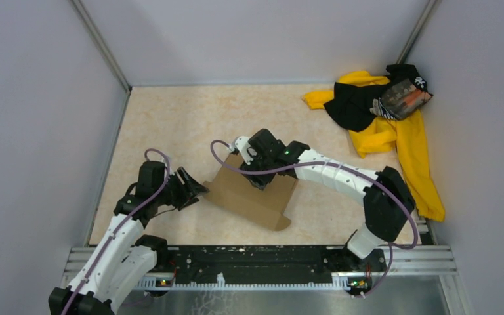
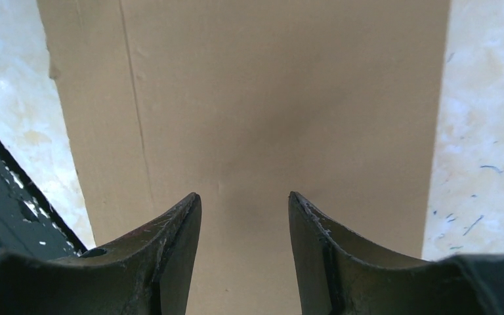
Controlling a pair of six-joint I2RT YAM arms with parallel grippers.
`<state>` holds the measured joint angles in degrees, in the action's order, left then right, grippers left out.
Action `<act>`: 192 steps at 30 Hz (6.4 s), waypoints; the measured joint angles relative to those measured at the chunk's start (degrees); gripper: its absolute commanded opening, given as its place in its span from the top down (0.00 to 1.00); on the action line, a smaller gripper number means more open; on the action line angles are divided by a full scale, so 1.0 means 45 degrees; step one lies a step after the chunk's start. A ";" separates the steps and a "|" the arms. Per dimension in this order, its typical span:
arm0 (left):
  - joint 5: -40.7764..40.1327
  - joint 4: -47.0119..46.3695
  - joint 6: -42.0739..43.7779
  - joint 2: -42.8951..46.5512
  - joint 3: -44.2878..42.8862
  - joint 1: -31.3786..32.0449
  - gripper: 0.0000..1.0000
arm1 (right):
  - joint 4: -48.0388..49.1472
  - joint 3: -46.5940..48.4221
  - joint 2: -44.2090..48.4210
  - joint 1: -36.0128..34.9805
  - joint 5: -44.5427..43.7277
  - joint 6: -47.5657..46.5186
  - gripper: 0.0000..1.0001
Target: Fold the paper box
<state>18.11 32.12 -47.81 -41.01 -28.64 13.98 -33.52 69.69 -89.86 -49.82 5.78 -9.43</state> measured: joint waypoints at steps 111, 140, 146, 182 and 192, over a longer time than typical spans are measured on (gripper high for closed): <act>-0.2108 -0.5931 -0.0879 -0.5727 0.0389 0.1778 0.36 | 0.3808 -0.4668 0.1807 0.4755 0.1515 0.5255 0.51; -0.0665 -0.9496 -0.2618 -0.8131 0.1078 0.1690 0.37 | -0.0432 0.0034 -0.0457 0.4357 -0.1190 0.3177 0.51; -0.0063 -1.0210 -0.2662 -0.9481 0.0325 0.1690 0.37 | -0.0481 0.0034 -0.0729 0.4357 -0.1613 0.3070 0.51; -0.0767 -0.7480 -0.2812 -0.6421 -0.0350 0.1836 0.38 | -0.0933 0.0855 -0.2220 0.0321 -0.0223 0.2871 0.53; -0.0831 -0.7723 -0.3288 -0.6955 -0.1035 0.2817 0.39 | -0.0748 0.0860 -0.2210 0.0160 -0.0238 0.3016 0.53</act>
<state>14.37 -2.63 -62.61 -72.31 -33.30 26.65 -36.88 73.56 -99.81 -49.10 4.71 4.14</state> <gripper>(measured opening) 0.618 0.470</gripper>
